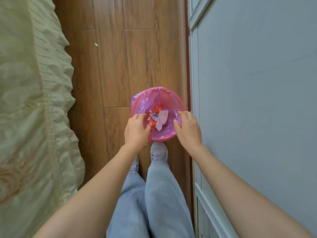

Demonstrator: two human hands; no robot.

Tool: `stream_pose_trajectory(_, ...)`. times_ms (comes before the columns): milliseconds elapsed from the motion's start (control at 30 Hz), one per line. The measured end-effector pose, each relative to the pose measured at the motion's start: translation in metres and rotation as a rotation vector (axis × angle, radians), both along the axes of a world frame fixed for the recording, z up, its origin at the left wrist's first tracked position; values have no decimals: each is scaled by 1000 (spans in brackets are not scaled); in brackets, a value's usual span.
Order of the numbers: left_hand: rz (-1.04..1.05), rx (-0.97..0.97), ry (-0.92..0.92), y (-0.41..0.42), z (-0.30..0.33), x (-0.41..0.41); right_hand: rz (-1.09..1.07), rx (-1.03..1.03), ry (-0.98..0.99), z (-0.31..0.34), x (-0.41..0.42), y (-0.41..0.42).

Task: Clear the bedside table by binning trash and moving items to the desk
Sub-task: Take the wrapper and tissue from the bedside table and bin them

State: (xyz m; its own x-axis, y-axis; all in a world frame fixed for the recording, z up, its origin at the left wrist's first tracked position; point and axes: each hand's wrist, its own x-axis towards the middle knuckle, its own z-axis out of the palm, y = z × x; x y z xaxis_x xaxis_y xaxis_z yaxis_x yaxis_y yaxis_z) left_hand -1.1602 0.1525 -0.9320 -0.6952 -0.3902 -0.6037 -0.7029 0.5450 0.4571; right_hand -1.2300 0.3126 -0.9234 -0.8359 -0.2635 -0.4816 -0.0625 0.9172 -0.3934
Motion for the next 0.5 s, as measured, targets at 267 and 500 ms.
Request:
stream_pose_trajectory(267, -203, -265, 159, -36, 83, -2, 161, 26, 43, 84, -5, -30)
stream_pose_trajectory(500, -133, -380, 156, -59, 222, 26, 251, -5, 71, 210, 1, -51)
